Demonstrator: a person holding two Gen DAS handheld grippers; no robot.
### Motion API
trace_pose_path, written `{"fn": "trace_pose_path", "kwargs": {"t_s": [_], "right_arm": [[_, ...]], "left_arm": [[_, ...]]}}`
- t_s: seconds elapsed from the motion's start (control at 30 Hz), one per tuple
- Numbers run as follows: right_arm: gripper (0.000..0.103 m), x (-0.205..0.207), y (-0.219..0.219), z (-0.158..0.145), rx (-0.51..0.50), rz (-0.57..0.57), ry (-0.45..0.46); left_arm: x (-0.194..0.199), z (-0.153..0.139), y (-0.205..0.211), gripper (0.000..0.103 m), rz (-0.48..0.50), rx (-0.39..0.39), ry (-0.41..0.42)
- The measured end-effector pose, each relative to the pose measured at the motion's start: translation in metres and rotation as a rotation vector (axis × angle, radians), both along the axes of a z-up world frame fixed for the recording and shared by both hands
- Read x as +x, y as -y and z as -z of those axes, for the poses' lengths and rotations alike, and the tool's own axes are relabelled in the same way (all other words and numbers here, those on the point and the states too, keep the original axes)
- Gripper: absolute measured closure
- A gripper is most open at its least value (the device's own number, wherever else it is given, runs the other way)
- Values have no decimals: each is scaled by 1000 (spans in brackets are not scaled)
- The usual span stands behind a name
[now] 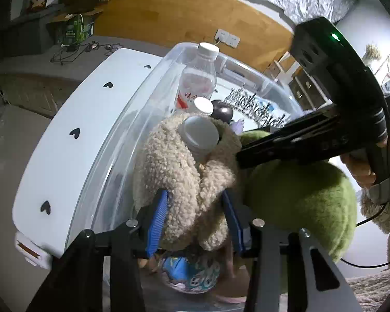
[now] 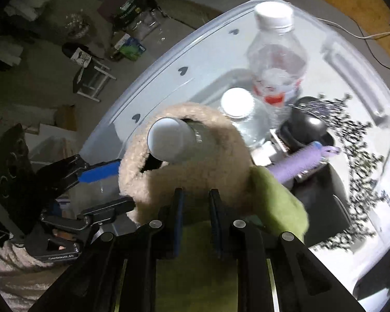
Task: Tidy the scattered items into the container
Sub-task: 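Lower the slipper into the box beside the water bottle with both tools, then open both tools to release the slipper inside the box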
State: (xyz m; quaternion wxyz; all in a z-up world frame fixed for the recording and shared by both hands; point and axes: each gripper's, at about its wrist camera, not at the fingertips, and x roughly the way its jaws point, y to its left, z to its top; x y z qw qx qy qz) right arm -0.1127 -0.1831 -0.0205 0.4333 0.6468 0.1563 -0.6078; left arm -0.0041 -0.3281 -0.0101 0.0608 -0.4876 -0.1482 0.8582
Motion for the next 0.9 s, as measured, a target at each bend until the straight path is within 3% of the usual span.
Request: {"fn": "trace_pose_path", "kwargs": {"t_s": [0.1,0.23,0.4,0.47,0.53,0.57,0.6,0.63,0.67,0.8,0.9], "right_arm": [[83,2,10,15,33,-13,10],[83,2,13,15,42,-22,4],[83,0,-1,-5,-46,35,4],[83,1,-11,-16,-109,77,-26],[82,4,-22,-27,-180,138,-74],[78,6,-27,-32,-214,165,-95],[53,7,-31,-35,-237,186,-109],[17,9,-36,-40,-260,212,-133],[8,12,-40,-44,-276,237,-164],[7,19,-53,-63,-316,331,-271],[7,25,-66,-74,-417,381,-304]], "left_arm": [[-3,4,-7,60,13,-60,16],[-6,6,-8,60,8,-77,18],[4,-6,-5,49,-17,-69,-34],[6,-10,-7,32,-28,-75,-46],[8,-15,-8,23,-51,-97,-68],[9,-17,-9,19,-63,-109,-77],[9,-18,-9,18,-70,-112,-81],[10,-20,-9,16,-75,-110,-83],[10,-21,-9,13,-83,-106,-86],[13,-32,-13,9,-100,-115,-112],[18,-40,-20,9,-94,-120,-139]]}}
